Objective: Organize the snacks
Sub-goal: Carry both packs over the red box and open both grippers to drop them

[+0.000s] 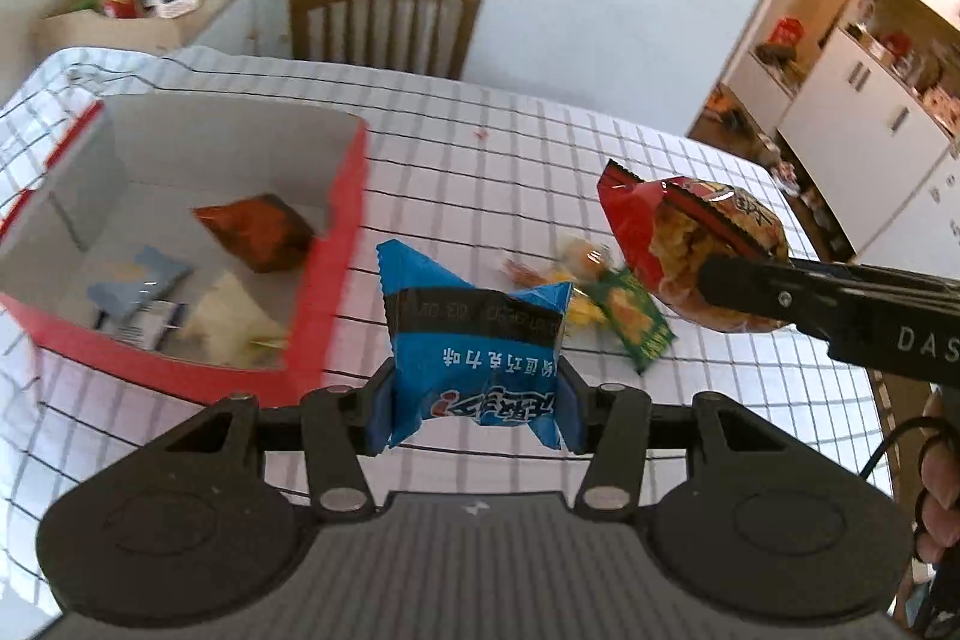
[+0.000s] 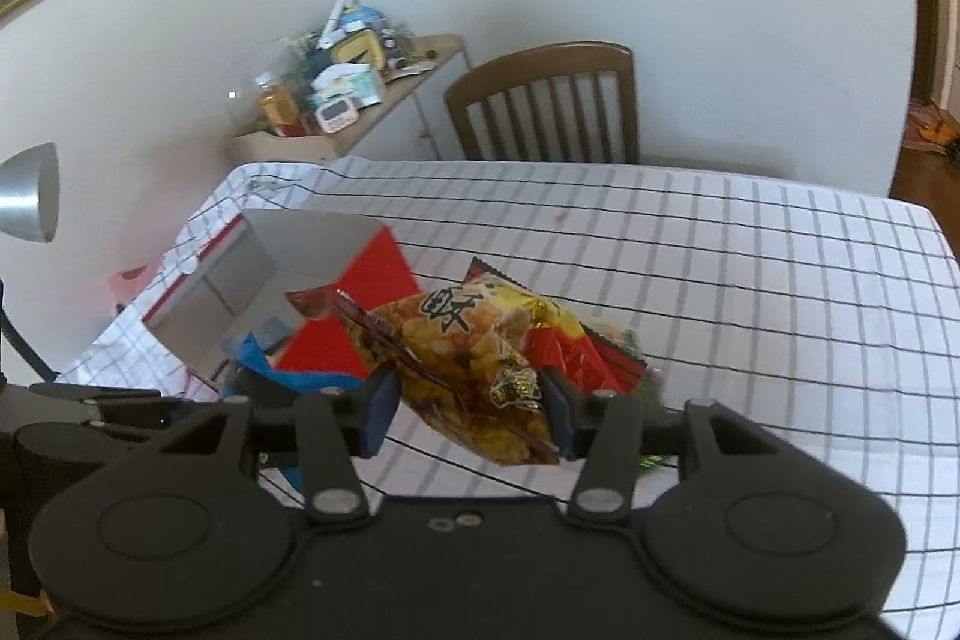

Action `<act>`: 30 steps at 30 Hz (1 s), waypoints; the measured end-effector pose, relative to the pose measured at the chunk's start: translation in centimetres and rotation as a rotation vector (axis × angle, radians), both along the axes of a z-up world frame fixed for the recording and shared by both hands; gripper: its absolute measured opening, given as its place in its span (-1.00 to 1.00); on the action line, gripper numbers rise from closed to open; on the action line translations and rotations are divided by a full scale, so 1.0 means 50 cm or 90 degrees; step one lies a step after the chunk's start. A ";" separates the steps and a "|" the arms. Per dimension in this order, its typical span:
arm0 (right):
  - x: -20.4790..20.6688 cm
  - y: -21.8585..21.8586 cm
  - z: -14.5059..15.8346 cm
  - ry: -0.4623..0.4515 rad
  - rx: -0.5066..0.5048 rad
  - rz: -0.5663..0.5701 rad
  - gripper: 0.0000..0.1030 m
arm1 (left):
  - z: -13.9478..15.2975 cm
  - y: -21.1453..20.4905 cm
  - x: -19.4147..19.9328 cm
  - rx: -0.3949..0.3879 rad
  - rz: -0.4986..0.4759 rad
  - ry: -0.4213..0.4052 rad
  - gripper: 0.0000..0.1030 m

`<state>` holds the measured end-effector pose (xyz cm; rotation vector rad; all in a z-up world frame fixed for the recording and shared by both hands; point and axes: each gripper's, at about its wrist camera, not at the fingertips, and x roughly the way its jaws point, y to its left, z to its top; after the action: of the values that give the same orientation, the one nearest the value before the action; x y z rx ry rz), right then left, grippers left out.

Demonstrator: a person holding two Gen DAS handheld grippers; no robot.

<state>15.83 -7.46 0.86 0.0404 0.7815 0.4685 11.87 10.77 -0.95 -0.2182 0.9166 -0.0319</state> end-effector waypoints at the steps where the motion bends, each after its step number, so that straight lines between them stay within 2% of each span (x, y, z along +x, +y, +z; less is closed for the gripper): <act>1: -0.001 0.014 0.004 -0.003 0.000 0.006 -0.04 | 0.003 0.013 -0.001 -0.002 0.007 -0.002 -0.02; 17: 0.037 0.242 0.011 -0.015 -0.013 0.070 -0.04 | 0.031 0.251 0.007 -0.004 0.116 -0.019 -0.02; 30: 0.112 0.397 -0.036 -0.006 -0.060 0.105 -0.04 | -0.011 0.409 0.084 0.025 0.162 0.012 -0.02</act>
<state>21.44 12.38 -0.92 -0.1141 0.8009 0.5870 16.09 31.20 -1.50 -0.2973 0.9024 0.2237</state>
